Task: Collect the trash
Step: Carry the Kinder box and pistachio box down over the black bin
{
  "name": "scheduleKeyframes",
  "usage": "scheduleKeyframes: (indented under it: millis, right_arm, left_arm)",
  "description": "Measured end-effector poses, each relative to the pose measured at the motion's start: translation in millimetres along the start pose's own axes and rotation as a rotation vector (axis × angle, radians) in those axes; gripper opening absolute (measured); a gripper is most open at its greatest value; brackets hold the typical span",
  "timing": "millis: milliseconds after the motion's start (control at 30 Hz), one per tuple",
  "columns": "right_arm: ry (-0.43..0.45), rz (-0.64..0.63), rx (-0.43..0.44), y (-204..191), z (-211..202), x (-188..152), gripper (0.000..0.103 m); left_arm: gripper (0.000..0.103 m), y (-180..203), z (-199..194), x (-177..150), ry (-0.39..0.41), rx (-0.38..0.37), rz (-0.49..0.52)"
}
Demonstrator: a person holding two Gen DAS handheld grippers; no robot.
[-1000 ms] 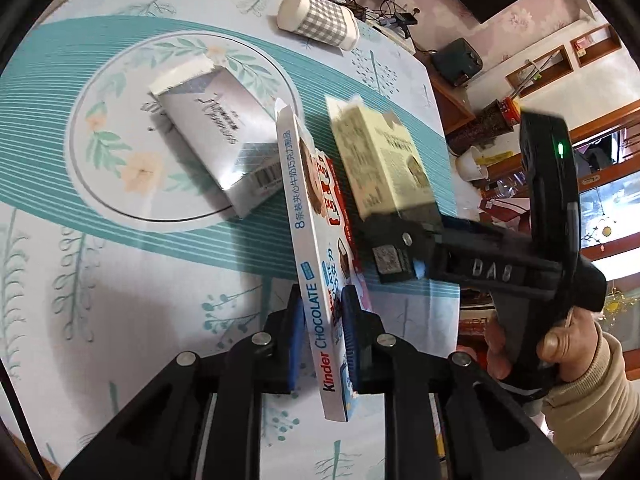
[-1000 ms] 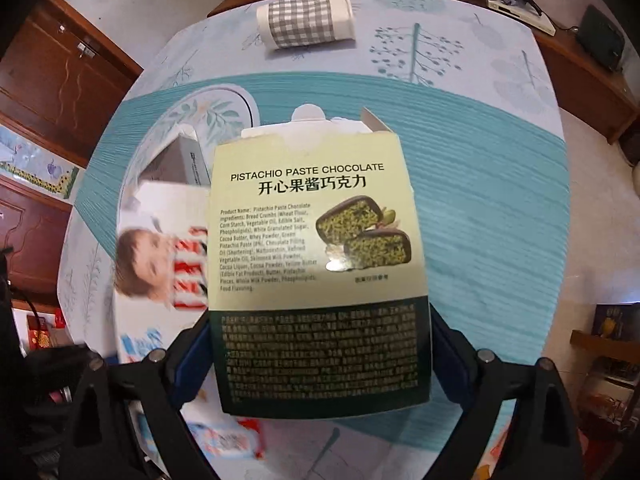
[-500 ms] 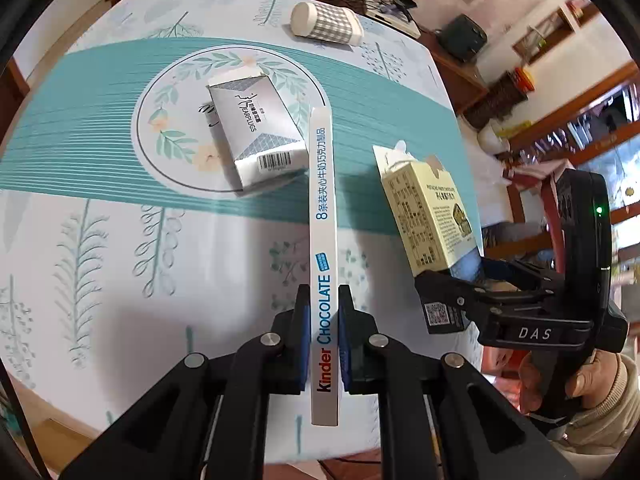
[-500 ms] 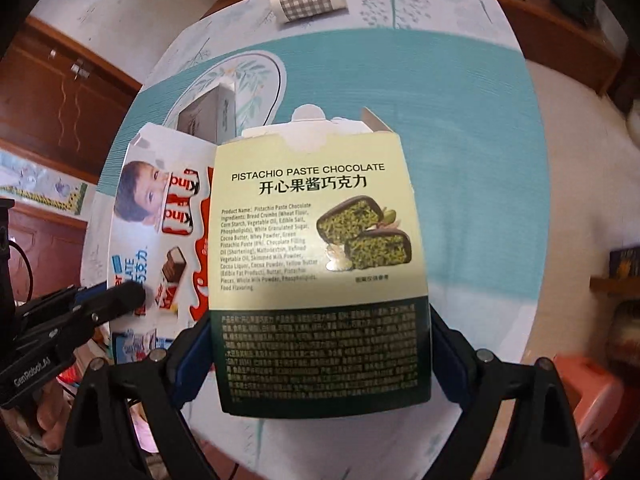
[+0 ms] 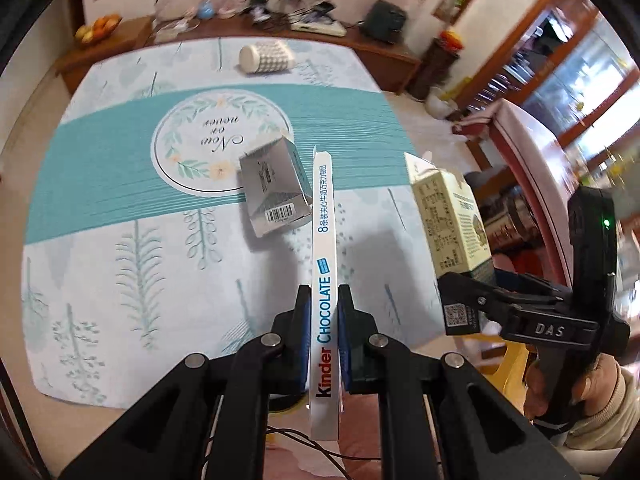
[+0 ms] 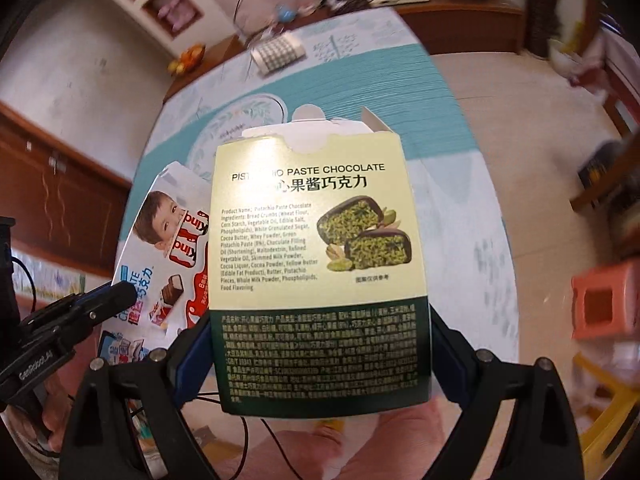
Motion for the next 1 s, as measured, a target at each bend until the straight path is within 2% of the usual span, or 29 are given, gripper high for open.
scheduleKeyframes:
  millis: [133,300,400,567,800,1000]
  right_arm:
    - [0.057,0.045,-0.011,-25.2,-20.8,-40.7,0.093]
    - [0.069,0.100,-0.017,-48.0,-39.8,-91.5,0.093]
    - [0.062,0.103,-0.030,-57.8,-46.3,-108.2,0.093]
    - [0.078,0.078,-0.039,-71.0,-62.9,-123.6,0.092]
    - [0.037,0.048,0.005,-77.5,-64.1,-141.8,0.092]
    - [-0.026,0.045,0.070,-72.0,-56.7,-169.8,0.092]
  left_arm:
    - [0.010,-10.4,-37.3,-23.2,0.032,-0.025,0.062]
    - [0.010,-24.9,-64.3,-55.0,0.025,-0.051,0.091]
    - [0.010,-31.0,-72.0,-68.4,0.017,-0.079,0.076]
    - [0.010,-40.0,-80.6,-80.6,0.047,-0.103,0.029]
    - [0.010,-54.0,-88.9,-97.0,0.070,-0.077,-0.051]
    - [0.010,-49.2,-93.3,-129.2,0.060,-0.047,-0.079]
Point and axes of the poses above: each gripper's, at about its wrist camera, not at the fingertips, and z roughly the way its jaws point, y to its right, x to its top, the point moved 3 cm from there along z, roughly the way its jaws point, and after that the axes turned 8 degrees about -z, right-handed, at the moved point
